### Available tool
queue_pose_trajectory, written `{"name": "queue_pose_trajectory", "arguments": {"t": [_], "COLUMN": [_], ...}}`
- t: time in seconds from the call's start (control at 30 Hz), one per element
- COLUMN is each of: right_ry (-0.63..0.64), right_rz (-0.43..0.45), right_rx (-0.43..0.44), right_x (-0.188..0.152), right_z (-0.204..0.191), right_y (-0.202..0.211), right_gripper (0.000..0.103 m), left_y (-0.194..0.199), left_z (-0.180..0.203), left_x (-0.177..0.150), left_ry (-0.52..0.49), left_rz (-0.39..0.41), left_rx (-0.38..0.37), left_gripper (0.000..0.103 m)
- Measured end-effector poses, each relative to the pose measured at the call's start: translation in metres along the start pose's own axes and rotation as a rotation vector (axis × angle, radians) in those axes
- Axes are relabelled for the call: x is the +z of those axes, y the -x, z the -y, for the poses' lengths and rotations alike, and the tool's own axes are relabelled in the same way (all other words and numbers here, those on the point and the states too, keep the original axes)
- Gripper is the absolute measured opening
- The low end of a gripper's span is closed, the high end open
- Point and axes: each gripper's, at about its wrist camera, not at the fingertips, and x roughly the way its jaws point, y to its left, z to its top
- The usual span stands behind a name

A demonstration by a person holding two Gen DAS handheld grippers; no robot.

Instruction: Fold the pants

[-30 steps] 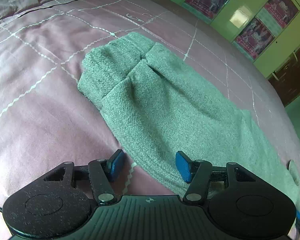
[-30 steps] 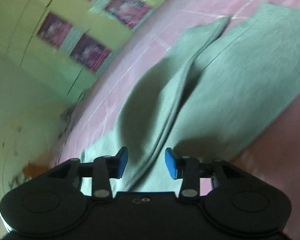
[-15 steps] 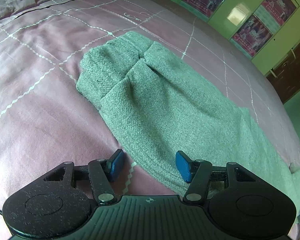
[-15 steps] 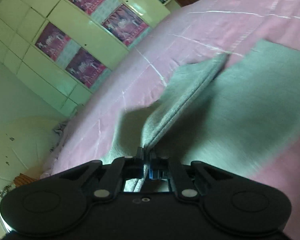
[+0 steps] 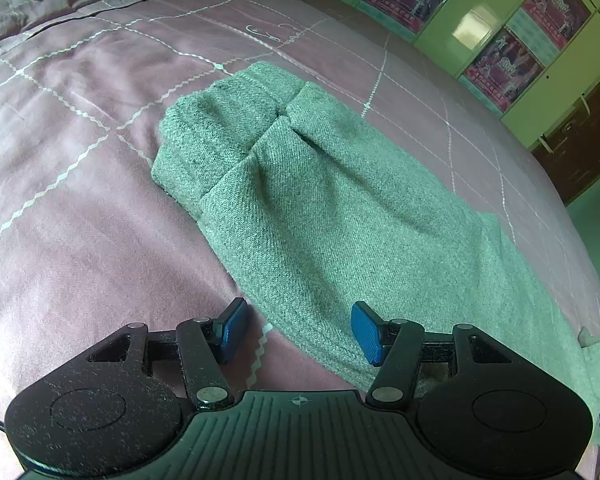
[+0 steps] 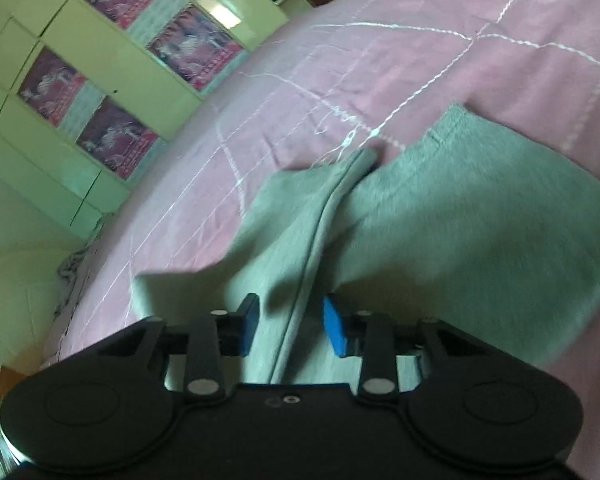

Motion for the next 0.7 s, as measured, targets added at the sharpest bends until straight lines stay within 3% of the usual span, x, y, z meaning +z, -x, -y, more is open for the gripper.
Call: {"name": "queue_pose_trajectory", "arguments": {"t": [0.1,0.23,0.33,0.43,0.47,0.53,0.6,0.7], "right_ry": [0.029,0.119,0.089,0.024,-0.034,-0.106,-0.140,-0.159], "right_rz": [-0.006,0.090,0.138,0.059,0.041,0.083,0.149,0.158], "right_rx": [-0.013,0.026,-0.019,-0.118,-0.095,-0.044,-0.055,-0.085], "right_x": [0.005,-0.007,-0.024,-0.036,-0.038,-0.036,-0.034,-0.022], "right_z": [-0.002,-0.014,-0.007,0.025,0.038,0.050,0.055,0.066], "right_y": [-0.007,0.044,0.078,0.068,0.065,0.074,0.083,0.075], "right_gripper": [0.004,0.004,0.004,0.004,0.004,0.023,0.034,0.029], "left_y": [0.000,0.000,0.000,0.000,0.000,0.001,0.001,0.001], "left_z": [0.000,0.000,-0.001,0.000,0.000,0.000,0.001,0.001], "left_x": [0.000,0.000,0.000,0.000,0.000,-0.001,-0.001,-0.001], "left_ry": [-0.001,-0.004,0.001,-0.002,-0.003,-0.003,-0.002,-0.006], "left_rz": [0.000,0.000,0.000,0.000,0.000,0.002,0.003,0.003], "left_rx": [-0.001,-0.001,-0.003,-0.002,-0.002,-0.001,0.001,0.003], "left_gripper": [0.058,0.058,0.058,0.058,0.058,0.058,0.058,0.058]}}
